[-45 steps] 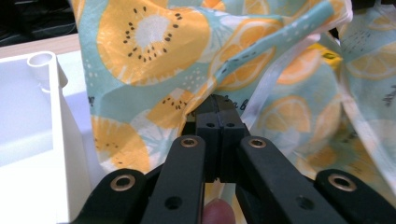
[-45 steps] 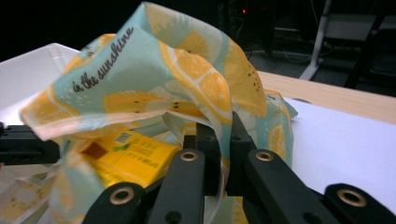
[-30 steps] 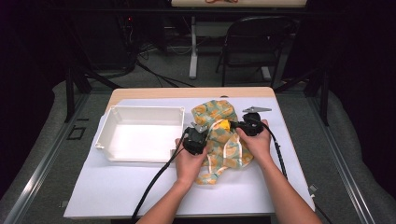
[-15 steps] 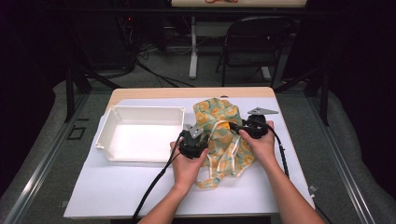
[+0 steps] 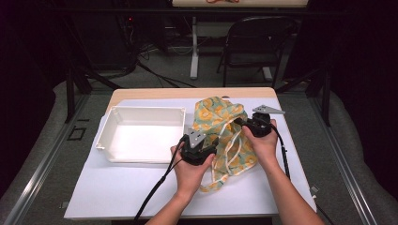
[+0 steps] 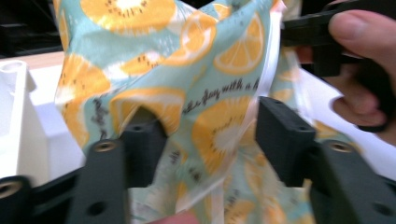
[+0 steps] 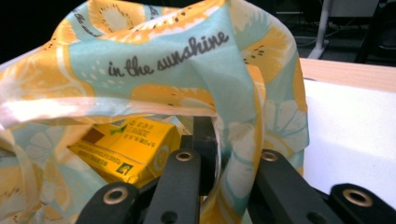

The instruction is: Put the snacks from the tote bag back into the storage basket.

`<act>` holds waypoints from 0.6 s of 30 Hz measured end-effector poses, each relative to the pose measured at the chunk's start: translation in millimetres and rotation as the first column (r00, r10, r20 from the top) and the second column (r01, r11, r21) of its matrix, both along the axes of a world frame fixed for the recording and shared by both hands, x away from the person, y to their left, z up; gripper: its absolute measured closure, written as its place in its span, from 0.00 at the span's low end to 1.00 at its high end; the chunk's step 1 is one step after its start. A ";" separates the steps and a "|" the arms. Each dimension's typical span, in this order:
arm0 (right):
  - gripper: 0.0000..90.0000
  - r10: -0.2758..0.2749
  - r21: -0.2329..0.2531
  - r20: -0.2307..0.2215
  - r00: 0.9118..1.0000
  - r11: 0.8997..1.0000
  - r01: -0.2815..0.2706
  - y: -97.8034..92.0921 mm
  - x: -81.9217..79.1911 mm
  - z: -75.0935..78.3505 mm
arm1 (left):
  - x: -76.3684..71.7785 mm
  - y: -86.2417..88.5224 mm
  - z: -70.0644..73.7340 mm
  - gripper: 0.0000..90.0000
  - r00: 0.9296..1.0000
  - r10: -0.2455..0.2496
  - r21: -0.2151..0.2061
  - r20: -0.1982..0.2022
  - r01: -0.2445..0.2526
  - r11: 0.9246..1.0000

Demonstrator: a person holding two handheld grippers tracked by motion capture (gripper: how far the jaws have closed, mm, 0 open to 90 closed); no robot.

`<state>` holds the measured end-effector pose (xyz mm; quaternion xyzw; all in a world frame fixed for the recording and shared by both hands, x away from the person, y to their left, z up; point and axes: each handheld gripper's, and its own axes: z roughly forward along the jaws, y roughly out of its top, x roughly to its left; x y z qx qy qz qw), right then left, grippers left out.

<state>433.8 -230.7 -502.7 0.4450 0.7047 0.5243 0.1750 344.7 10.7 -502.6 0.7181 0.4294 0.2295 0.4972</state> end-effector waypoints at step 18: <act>0.64 0.087 -0.032 0.037 0.996 0.996 -0.086 1.3 -11.6 6.4 | 37.8 6.7 -0.9 0.95 0.996 -0.049 -0.069 -0.076 0.044 0.997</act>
